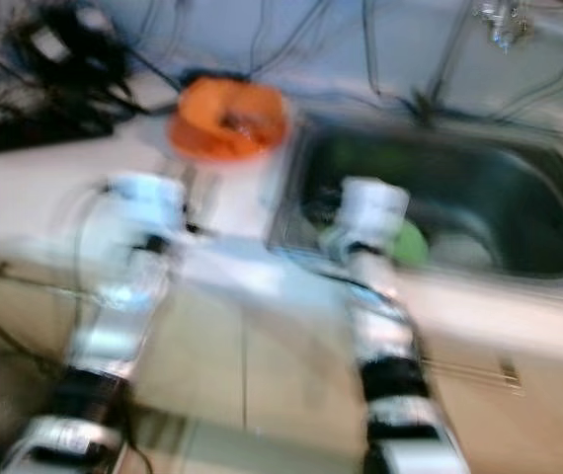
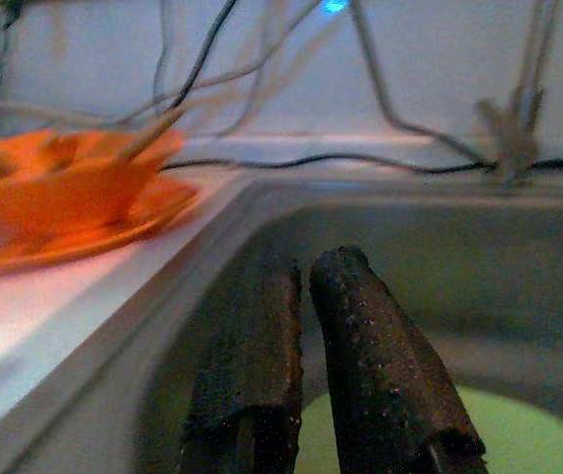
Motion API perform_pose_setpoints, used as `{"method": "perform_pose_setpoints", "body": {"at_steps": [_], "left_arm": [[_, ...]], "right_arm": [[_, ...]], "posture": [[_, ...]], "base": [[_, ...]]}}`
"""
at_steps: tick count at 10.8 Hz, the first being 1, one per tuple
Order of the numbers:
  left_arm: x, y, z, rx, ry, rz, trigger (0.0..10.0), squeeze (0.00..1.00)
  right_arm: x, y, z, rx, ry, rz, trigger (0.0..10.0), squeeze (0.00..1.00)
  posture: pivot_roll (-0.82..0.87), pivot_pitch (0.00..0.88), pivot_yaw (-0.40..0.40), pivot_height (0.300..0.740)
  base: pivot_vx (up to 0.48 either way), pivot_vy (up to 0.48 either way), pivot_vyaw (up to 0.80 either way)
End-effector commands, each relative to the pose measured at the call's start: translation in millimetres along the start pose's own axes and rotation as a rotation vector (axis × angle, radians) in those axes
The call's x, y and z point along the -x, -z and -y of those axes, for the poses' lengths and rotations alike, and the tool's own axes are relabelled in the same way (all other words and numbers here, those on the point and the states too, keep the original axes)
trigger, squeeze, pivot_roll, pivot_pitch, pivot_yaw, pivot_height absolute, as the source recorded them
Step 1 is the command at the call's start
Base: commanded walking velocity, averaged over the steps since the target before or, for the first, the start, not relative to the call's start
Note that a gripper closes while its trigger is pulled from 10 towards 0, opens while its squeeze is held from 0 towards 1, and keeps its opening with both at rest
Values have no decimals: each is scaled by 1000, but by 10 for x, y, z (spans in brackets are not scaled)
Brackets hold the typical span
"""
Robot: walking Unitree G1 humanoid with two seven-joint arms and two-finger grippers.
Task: Kitchen organization
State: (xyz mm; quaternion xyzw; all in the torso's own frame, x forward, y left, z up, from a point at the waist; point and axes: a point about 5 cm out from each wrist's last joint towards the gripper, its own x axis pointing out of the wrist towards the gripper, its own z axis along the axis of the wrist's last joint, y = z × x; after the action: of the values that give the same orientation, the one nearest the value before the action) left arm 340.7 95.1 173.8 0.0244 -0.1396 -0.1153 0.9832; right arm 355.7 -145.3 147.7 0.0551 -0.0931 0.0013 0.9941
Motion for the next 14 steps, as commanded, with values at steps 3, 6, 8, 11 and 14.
{"method": "perform_pose_setpoints", "body": {"at_steps": [3,6,8,11,14], "left_arm": [[9,-21,-131,-26,-30,4,10000,0],[10,-24,-104,-30,-10,8,10000,0],[7,-31,-106,-30,-9,11,10000,0],[9,-33,-98,-27,-3,13,10000,0],[8,-36,-94,-25,-2,16,10000,0]], "right_arm": [[-34,-52,-138,-32,-32,17,10000,0],[-30,-41,-142,-27,-32,16,10000,0],[-33,-39,-143,-29,-31,16,10000,0],[-34,-37,-145,-30,-33,15,10000,0],[-37,-28,-167,-35,-45,8,10000,0]], "posture": [[195,33,-23,740],[195,28,-23,740],[195,22,-22,740],[195,16,-22,740],[195,18,-23,740]], "base": [[356,0,0],[228,0,0],[356,0,0],[389,0,0],[446,0,0]]}}
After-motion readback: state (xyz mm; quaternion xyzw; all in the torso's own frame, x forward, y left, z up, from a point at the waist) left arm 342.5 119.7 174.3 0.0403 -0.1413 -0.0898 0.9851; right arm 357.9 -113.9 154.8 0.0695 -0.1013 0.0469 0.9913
